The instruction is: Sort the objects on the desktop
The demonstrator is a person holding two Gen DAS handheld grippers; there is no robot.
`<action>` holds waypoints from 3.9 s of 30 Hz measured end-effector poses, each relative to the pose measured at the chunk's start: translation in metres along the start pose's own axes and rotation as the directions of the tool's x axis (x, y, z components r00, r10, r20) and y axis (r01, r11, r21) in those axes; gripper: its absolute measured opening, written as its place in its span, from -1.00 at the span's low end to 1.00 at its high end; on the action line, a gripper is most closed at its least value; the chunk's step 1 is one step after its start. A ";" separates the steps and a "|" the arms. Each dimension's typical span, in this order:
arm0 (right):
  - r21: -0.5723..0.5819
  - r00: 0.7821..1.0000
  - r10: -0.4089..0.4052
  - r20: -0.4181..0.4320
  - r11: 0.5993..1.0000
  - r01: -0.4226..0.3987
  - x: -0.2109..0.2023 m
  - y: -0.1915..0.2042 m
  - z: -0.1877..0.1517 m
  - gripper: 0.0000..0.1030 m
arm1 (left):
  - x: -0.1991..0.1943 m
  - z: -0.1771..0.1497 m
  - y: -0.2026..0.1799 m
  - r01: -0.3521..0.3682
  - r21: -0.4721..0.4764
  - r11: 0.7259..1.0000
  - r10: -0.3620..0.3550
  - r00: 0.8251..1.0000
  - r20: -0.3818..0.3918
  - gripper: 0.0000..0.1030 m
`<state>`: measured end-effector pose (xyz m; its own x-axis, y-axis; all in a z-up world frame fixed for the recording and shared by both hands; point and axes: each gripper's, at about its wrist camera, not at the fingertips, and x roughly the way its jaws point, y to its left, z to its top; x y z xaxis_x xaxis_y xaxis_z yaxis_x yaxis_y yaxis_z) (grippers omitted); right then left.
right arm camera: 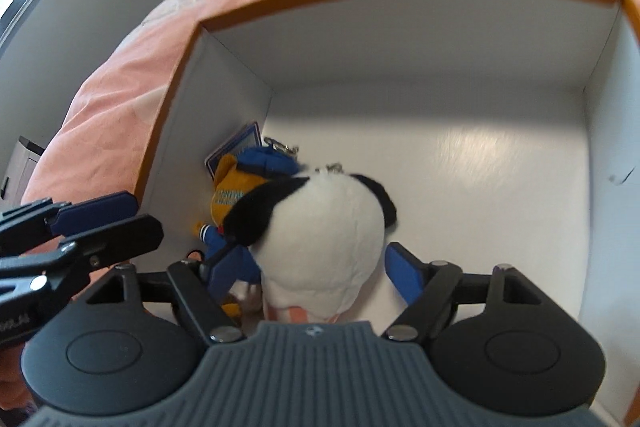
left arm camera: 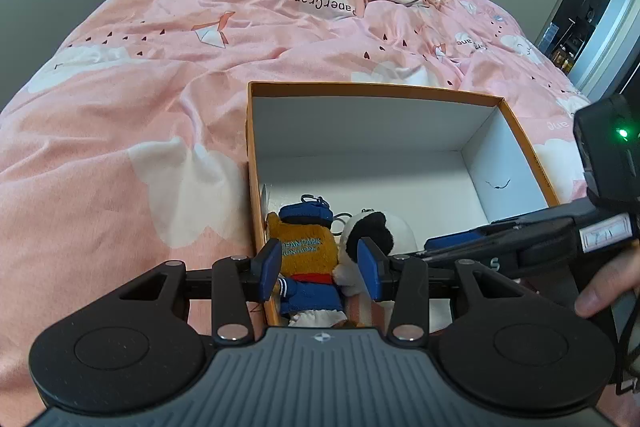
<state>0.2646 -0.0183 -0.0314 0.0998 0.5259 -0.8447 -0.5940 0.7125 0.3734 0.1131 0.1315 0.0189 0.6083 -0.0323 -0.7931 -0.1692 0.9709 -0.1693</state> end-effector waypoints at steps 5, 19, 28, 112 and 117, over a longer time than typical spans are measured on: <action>0.002 0.999 0.000 0.042 1.000 0.000 -0.001 0.005 -0.020 0.13 | 0.000 -0.001 -0.004 -0.005 0.017 1.000 0.005 1.000 0.009 -0.06; 0.016 0.887 -0.157 0.434 0.986 0.167 -0.073 0.039 -0.108 0.38 | -0.029 -0.014 -0.039 -0.017 0.114 0.993 -0.006 0.981 0.195 -0.07; -0.064 0.893 -0.218 0.393 0.963 0.264 -0.137 0.022 -0.165 0.39 | -0.048 -0.036 -0.070 0.039 0.157 0.987 -0.068 0.981 0.182 -0.06; -0.150 0.996 -0.073 0.059 0.985 0.081 -0.064 0.018 -0.215 0.13 | -0.027 -0.114 -0.046 -0.062 0.050 0.997 0.069 0.986 -0.155 -0.25; -0.170 0.996 -0.073 0.059 0.982 0.082 -0.064 0.022 -0.214 0.13 | -0.017 -0.114 -0.050 -0.052 0.037 0.998 0.057 0.985 -0.160 0.10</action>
<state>0.0742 -0.1352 -0.0514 0.1898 0.4988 -0.8457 -0.7105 0.6643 0.2323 0.0227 0.0562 -0.0260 0.4657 -0.0146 -0.8848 -0.1713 0.9795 -0.1063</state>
